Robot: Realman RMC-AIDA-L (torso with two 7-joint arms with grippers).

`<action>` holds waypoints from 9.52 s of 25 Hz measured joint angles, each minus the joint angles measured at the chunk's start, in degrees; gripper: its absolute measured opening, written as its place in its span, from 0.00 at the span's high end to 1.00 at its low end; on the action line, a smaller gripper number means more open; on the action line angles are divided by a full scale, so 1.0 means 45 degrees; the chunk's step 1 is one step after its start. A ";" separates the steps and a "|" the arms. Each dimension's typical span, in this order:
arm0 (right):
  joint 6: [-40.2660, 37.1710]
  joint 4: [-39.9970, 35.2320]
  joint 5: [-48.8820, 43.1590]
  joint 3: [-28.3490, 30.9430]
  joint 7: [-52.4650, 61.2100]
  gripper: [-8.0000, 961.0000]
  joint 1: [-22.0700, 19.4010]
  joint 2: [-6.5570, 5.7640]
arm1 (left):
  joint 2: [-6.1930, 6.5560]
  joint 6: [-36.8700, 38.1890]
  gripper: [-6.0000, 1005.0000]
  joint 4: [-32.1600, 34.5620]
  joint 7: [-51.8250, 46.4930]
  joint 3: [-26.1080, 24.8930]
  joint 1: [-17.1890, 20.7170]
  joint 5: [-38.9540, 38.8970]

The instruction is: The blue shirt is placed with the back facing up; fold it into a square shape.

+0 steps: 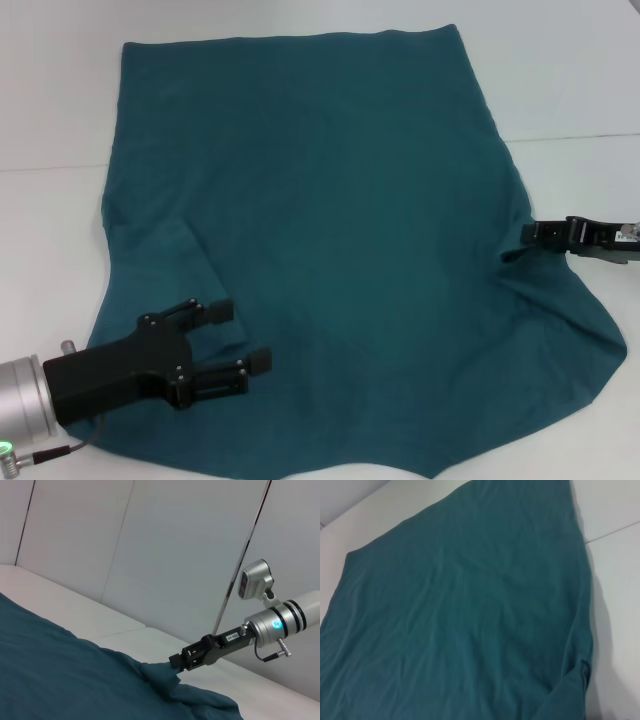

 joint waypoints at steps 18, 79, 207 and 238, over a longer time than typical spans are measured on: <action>0.0074 -0.0157 0.0587 -0.0134 -0.0522 0.95 0.0240 0.0330 | 0.0019 -0.0001 0.08 0.0000 0.0014 -0.0041 0.0078 0.0000; 0.0099 -0.0164 0.1217 -0.0627 -0.0704 0.42 -0.1258 0.0039 | 0.0019 -0.0018 0.09 0.0098 -0.0036 0.0058 0.0020 0.0020; -0.5774 -0.0032 0.3796 0.0534 -0.5762 0.06 -0.1095 0.0502 | 0.0394 -0.1286 0.10 0.3053 -0.7314 -0.2825 0.1319 0.4457; -0.5747 -0.0030 0.3816 0.0566 -0.5742 0.06 -0.1128 0.0458 | 0.0597 0.0575 0.10 0.3282 -0.7806 -0.2770 0.0792 0.5563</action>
